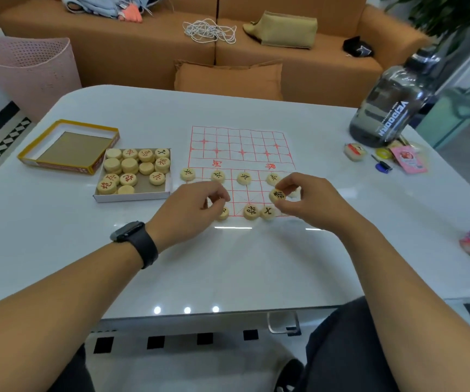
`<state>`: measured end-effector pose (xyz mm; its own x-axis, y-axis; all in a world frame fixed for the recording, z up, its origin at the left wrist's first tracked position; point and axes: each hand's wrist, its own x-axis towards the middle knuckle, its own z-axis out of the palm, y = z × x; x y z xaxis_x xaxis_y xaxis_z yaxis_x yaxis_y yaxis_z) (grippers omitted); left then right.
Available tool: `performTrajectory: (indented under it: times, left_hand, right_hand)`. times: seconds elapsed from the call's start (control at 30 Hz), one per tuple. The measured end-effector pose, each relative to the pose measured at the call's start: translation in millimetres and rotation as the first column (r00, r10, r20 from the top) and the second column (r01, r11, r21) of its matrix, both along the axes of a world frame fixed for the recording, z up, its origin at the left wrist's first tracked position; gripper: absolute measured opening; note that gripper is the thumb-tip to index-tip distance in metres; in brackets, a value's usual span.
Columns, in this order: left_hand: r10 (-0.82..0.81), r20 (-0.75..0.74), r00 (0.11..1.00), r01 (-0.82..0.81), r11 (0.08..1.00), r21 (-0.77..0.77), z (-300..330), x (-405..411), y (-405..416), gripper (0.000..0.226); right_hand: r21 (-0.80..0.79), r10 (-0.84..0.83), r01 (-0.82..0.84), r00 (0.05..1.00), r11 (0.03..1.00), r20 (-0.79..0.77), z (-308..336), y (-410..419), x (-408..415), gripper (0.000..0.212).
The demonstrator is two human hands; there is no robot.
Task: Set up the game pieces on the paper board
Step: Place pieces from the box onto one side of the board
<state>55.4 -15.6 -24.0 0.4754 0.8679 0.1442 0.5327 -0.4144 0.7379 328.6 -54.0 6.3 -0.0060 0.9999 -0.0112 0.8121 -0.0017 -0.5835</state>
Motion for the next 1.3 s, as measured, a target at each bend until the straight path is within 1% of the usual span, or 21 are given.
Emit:
performTrajectory:
  times: [0.07, 0.17, 0.27, 0.37, 0.47, 0.67, 0.9, 1.0, 1.1, 1.17, 1.3]
  left_hand:
    - [-0.044, -0.002, 0.999, 0.044, 0.999, 0.005, -1, 14, -5, 0.013]
    - [-0.086, -0.036, 0.996, 0.087, 0.995, 0.052, 1, 34, -9, 0.014]
    - [-0.075, -0.03, 0.997, 0.078, 0.994, 0.079, -2, 40, -11, 0.014]
    - [-0.082, -0.078, 0.994, 0.09, 0.991, 0.099, -7, 38, -13, 0.015]
    - [-0.084, -0.119, 0.989, 0.097, 0.989, 0.109, -9, 34, -11, 0.015]
    - [-0.061, -0.112, 0.992, 0.075, 0.989, 0.125, -7, 28, -8, 0.014]
    - [-0.047, -0.113, 0.992, 0.061, 0.991, 0.122, -8, 25, -4, 0.015]
    - [-0.045, -0.12, 0.992, 0.06, 0.991, 0.123, -8, 24, -4, 0.015]
    - [-0.048, -0.132, 0.99, 0.063, 0.992, 0.112, -8, 23, -4, 0.015]
    - [-0.051, -0.147, 0.988, 0.066, 0.993, 0.097, -8, 21, -3, 0.014]
    - [-0.03, -0.174, 0.984, 0.042, 0.997, 0.066, -2, 16, -5, 0.01]
  right_hand:
    - [-0.041, -0.031, 0.031, 1.0, 0.999, 0.001, -5, -2, 4, 0.024]
    - [-0.051, -0.057, 0.059, 0.997, 0.997, 0.043, -7, -1, 4, 0.026]
    - [-0.077, -0.086, 0.095, 0.99, 0.992, 0.114, -8, -2, 11, 0.029]
    - [-0.126, -0.113, 0.14, 0.974, 0.982, 0.195, -9, -3, 22, 0.032]
    - [-0.174, -0.107, 0.154, 0.962, 0.973, 0.252, -9, -4, 26, 0.036]
    - [-0.204, -0.07, 0.123, 0.966, 0.971, 0.249, -10, 0, 16, 0.032]
    - [-0.23, -0.041, 0.111, 0.956, 0.967, 0.289, -14, 3, 5, 0.037]
    - [-0.25, -0.037, 0.118, 0.952, 0.961, 0.305, -13, 3, 4, 0.043]
    - [-0.23, -0.041, 0.117, 0.949, 0.966, 0.313, -8, 1, 3, 0.052]
    - [-0.188, -0.039, 0.107, 0.942, 0.976, 0.333, -4, 0, -1, 0.056]
    - [-0.028, -0.01, 0.024, 0.91, 0.999, 0.415, -1, 5, -28, 0.055]
